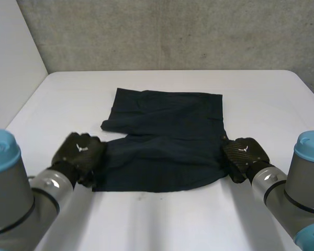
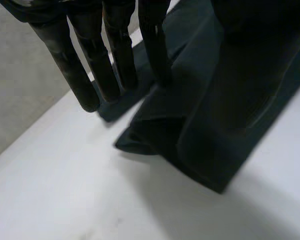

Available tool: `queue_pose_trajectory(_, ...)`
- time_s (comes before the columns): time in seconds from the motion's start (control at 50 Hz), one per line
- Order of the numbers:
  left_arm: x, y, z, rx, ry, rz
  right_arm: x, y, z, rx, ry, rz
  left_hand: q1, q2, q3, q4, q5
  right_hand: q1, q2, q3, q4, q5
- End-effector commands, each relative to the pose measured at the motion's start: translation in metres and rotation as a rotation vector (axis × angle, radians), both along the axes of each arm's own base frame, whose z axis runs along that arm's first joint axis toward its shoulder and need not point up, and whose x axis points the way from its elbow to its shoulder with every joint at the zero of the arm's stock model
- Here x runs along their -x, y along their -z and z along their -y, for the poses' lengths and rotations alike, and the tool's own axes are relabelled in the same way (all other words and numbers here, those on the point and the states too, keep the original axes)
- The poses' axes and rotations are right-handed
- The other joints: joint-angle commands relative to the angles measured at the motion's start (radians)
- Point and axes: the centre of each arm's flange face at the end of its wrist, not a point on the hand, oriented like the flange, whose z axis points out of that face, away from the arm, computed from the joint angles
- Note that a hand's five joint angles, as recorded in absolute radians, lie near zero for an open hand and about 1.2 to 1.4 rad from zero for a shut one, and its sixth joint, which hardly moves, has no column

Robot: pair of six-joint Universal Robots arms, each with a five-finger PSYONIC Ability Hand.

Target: Fold the shorts.

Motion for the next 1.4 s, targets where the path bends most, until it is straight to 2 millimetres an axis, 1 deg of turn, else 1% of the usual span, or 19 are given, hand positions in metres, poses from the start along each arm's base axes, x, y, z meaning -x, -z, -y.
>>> queue_pose_trajectory(0.02, -0.001, 0.026, 0.0, -0.053, 0.05, -0.011, 0.0, 0.001, -0.001, -0.003, -0.001, -0.003, 0.093, 0.116, 0.118, 0.115, 0.12, 0.431, 0.223, 0.213, 0.205, 0.246)
queue_pose_trajectory(0.06, 0.0, 0.041, 0.007, -0.09, 0.047, 0.013, 0.0, 0.001, -0.001, -0.006, -0.001, -0.004, 0.084, 0.107, 0.109, 0.106, 0.111, 0.431, 0.223, 0.213, 0.205, 0.246)
queue_pose_trajectory(0.1, 0.001, 0.049, 0.012, -0.107, 0.042, 0.024, 0.0, 0.001, -0.001, -0.006, -0.001, -0.005, 0.072, 0.095, 0.098, 0.094, 0.099, 0.431, 0.223, 0.213, 0.205, 0.246)
queue_pose_trajectory(0.18, 0.003, 0.057, 0.026, -0.119, 0.029, 0.03, 0.001, 0.001, -0.001, -0.008, -0.001, -0.003, -0.042, -0.019, -0.017, -0.02, -0.015, 0.431, 0.223, 0.213, 0.205, 0.246)
queue_pose_trajectory(0.28, 0.005, 0.067, 0.036, -0.135, 0.022, 0.04, 0.001, 0.003, -0.003, -0.014, -0.003, -0.004, -0.066, -0.043, -0.04, -0.044, -0.039, 0.431, 0.223, 0.213, 0.205, 0.246)
queue_pose_trajectory(0.38, 0.006, 0.065, 0.036, -0.124, 0.024, 0.035, 0.002, 0.003, -0.003, -0.013, -0.001, -0.006, -0.051, -0.028, -0.026, -0.029, -0.024, 0.431, 0.223, 0.213, 0.205, 0.246)
queue_pose_trajectory(0.46, 0.005, 0.056, 0.04, -0.082, 0.017, 0.017, 0.002, 0.003, -0.003, -0.013, -0.002, -0.006, 0.002, 0.025, 0.027, 0.024, 0.028, 0.431, 0.223, 0.213, 0.205, 0.246)
queue_pose_trajectory(0.6, 0.006, 0.056, 0.043, -0.066, 0.016, 0.011, 0.0, 0.003, -0.005, -0.015, -0.009, -0.006, 0.028, 0.051, 0.053, 0.05, 0.055, 0.431, 0.223, 0.213, 0.205, 0.246)
queue_pose_trajectory(0.84, 0.007, 0.06, 0.051, -0.061, 0.012, 0.01, -0.001, 0.003, -0.006, -0.014, -0.014, -0.007, 0.131, 0.154, 0.156, 0.153, 0.158, 0.431, 0.223, 0.213, 0.205, 0.246)
queue_pose_trajectory(1.1, 0.009, 0.07, 0.055, -0.079, 0.02, 0.029, 0.0, 0.004, -0.007, -0.02, -0.012, -0.01, 0.137, 0.16, 0.162, 0.159, 0.163, 0.431, 0.223, 0.213, 0.205, 0.246)
queue_pose_trajectory(1.14, 0.009, 0.071, 0.056, -0.076, 0.024, 0.038, 0.0, 0.004, -0.007, -0.02, -0.012, -0.01, 0.204, 0.227, 0.229, 0.226, 0.231, 0.431, 0.223, 0.213, 0.205, 0.246)
queue_pose_trajectory(1.16, 0.009, 0.071, 0.055, -0.074, 0.027, 0.045, 0.0, 0.004, -0.007, -0.02, -0.012, -0.01, 0.312, 0.335, 0.337, 0.334, 0.339, 0.431, 0.223, 0.213, 0.205, 0.246)
queue_pose_trajectory(1.18, 0.008, 0.071, 0.056, -0.069, 0.026, 0.056, 0.0, 0.004, -0.007, -0.02, -0.012, -0.01, 0.656, 0.679, 0.681, 0.678, 0.683, 0.431, 0.223, 0.213, 0.205, 0.246)
queue_pose_trajectory(1.2, 0.008, 0.071, 0.056, -0.065, 0.024, 0.06, 0.0, 0.004, -0.006, -0.02, -0.011, -0.01, 0.743, 0.766, 0.769, 0.765, 0.77, 0.431, 0.223, 0.213, 0.205, 0.246)
queue_pose_trajectory(1.24, 0.006, 0.071, 0.056, -0.066, 0.02, 0.063, 0.0, 0.004, -0.006, -0.019, -0.01, -0.011, 0.744, 0.767, 0.769, 0.766, 0.771, 0.431, 0.223, 0.213, 0.205, 0.246)
queue_pose_trajectory(1.3, 0.003, 0.057, 0.055, -0.04, 0.011, 0.054, 0.001, 0.004, -0.006, -0.018, -0.009, -0.012, 0.744, 0.767, 0.769, 0.766, 0.771, 0.431, 0.223, 0.213, 0.205, 0.246)
queue_pose_trajectory(1.32, 0.003, 0.049, 0.055, -0.018, 0.008, 0.044, 0.002, 0.003, -0.006, -0.021, -0.006, -0.013, 0.744, 0.767, 0.769, 0.766, 0.771, 0.431, 0.223, 0.213, 0.205, 0.246)
queue_pose_trajectory(1.34, 0.002, 0.033, 0.052, 0.02, 0.005, 0.02, 0.002, 0.002, -0.006, -0.019, -0.007, -0.014, 0.744, 0.767, 0.769, 0.766, 0.771, 0.431, 0.223, 0.213, 0.205, 0.246)
queue_pose_trajectory(1.4, 0.0, 0.014, 0.042, 0.06, 0.01, 0.003, 0.002, -0.005, -0.006, -0.013, -0.008, -0.019, 0.744, 0.767, 0.769, 0.766, 0.771, 0.431, 0.223, 0.213, 0.205, 0.246)
